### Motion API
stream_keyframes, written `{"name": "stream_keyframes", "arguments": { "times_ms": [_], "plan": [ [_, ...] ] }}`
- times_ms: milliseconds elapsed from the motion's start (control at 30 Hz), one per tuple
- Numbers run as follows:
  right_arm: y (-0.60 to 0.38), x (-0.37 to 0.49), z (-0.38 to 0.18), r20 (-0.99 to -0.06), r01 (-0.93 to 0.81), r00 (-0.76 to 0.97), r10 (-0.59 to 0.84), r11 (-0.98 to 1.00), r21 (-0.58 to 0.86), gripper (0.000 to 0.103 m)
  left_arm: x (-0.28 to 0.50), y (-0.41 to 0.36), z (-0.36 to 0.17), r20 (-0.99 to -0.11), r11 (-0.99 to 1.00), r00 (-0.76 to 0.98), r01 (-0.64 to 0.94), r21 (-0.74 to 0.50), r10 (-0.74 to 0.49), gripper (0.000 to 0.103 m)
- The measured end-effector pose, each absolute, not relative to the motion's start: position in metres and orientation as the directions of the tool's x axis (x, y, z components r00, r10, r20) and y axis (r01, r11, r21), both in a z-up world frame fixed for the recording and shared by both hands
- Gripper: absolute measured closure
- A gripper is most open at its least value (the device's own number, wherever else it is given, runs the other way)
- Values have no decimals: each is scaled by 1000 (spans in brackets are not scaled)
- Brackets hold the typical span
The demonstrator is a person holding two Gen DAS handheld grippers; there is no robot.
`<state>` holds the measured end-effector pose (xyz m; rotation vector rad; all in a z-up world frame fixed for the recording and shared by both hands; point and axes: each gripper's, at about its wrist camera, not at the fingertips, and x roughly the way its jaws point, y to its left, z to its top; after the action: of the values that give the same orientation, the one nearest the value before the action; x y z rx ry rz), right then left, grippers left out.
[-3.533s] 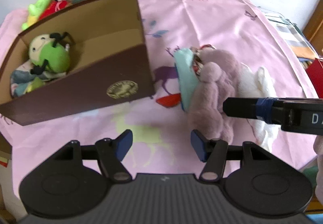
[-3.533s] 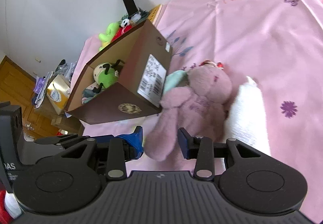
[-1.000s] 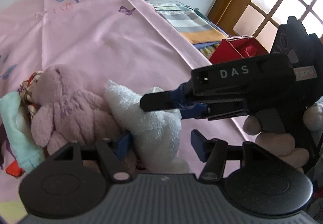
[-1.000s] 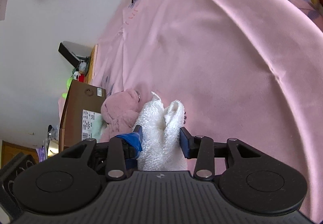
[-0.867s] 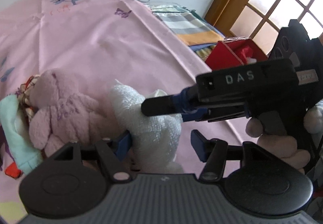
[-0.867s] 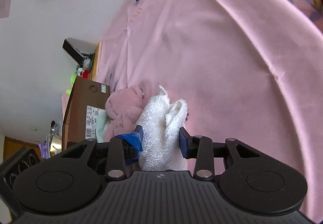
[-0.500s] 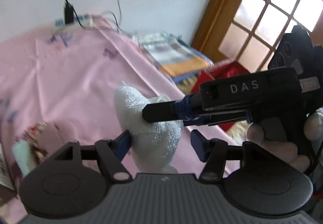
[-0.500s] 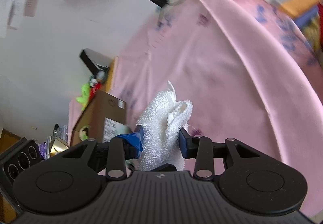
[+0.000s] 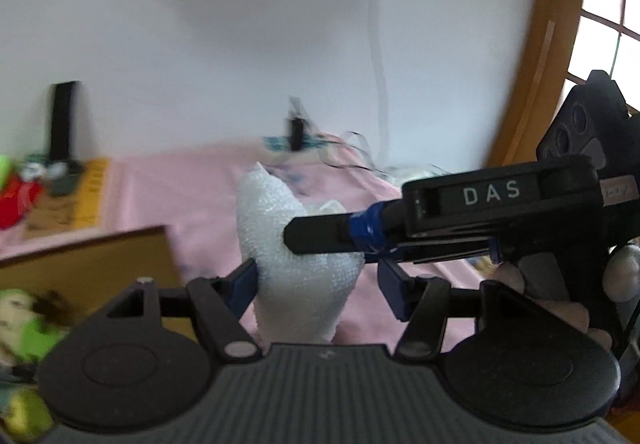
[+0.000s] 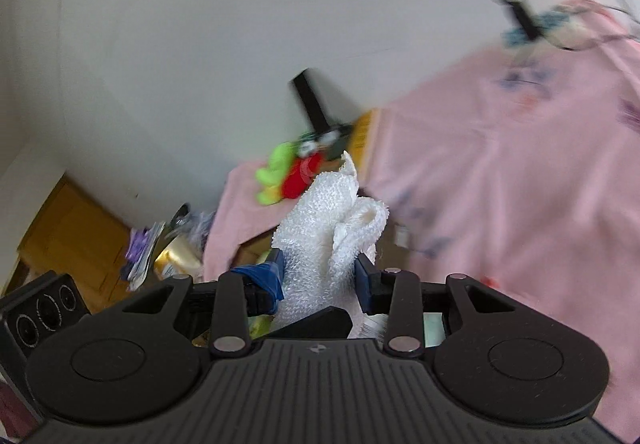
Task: Organize soft objects
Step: 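Lift the white towel with the right gripper and carry it into the box, then open the right gripper to release the white towel in the box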
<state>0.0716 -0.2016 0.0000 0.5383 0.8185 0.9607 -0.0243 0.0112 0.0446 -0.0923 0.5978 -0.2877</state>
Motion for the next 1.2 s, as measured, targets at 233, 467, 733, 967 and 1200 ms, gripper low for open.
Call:
{"name": "stream_keyframes", "arguments": {
  "times_ms": [233, 467, 733, 967, 1200],
  "plan": [
    [-81, 82, 7, -493, -576, 235, 838, 528, 623, 82, -4, 117, 28, -602, 957, 750, 151, -249, -275, 43],
    [11, 92, -19, -671, -603, 174, 721, 616, 506, 82, 26, 190, -21, -713, 929, 615, 92, -358, -335, 43],
    [51, 91, -60, -782, -540, 68, 619, 682, 493, 82, 45, 216, -68, -832, 931, 432, 52, -362, -348, 43],
    [57, 85, -74, -823, -493, -15, 567, 712, 500, 82, 46, 224, -79, -870, 932, 337, 91, -351, -361, 43],
    [58, 86, -78, -822, -427, -64, 566, 729, 536, 82, 38, 223, -76, -876, 926, 301, 144, -350, -378, 43]
  ]
}}
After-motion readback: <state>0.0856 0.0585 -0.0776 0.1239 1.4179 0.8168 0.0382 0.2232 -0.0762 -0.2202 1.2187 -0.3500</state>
